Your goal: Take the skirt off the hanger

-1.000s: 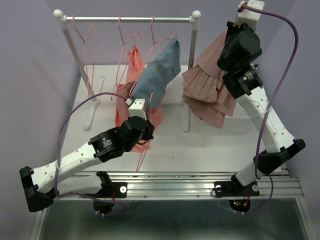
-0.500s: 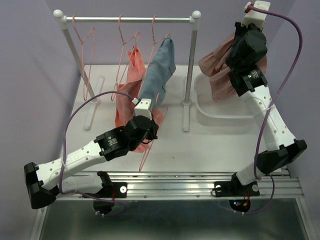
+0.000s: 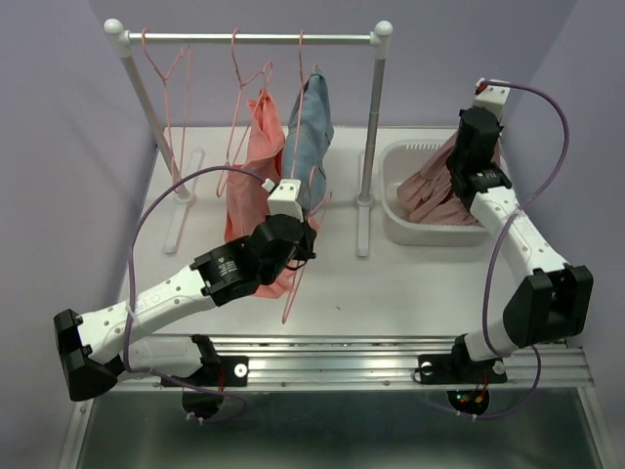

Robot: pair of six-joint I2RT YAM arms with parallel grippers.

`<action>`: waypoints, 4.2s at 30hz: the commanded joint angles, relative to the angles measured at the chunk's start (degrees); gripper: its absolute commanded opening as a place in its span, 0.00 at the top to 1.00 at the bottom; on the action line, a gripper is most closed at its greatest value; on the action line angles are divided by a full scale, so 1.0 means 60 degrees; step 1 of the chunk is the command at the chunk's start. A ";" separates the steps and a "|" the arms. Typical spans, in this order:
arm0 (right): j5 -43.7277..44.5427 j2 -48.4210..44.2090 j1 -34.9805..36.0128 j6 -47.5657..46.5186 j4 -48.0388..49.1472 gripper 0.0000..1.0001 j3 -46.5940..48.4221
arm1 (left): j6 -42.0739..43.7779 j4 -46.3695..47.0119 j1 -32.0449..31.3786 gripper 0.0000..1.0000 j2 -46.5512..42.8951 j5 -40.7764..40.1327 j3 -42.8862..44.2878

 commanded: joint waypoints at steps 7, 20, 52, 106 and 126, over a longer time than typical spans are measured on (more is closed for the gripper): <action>-0.1235 0.0951 -0.0330 0.1556 0.0621 0.45 -0.1116 | 0.0698 0.0403 -0.0022 1.00 0.0710 -0.0579 0.1500; -0.2582 -0.1551 -0.0330 0.2491 -0.0593 0.00 -0.1218 | 0.0772 0.0725 -0.0095 1.00 0.0975 0.0299 0.1795; -0.3345 -0.4132 -0.0330 0.3621 -0.1224 0.00 -0.3021 | 0.2513 -0.2410 -0.3318 1.00 0.0975 -0.3376 0.6773; -0.4004 -0.4087 -0.0330 0.3724 -0.1063 0.00 -0.3446 | 0.6733 -0.0900 0.7108 1.00 0.1267 0.2773 0.6949; -0.3447 -0.4205 -0.0330 0.3577 -0.1019 0.00 -0.3519 | 0.5944 -0.0213 0.9323 1.00 0.3655 0.5807 0.8664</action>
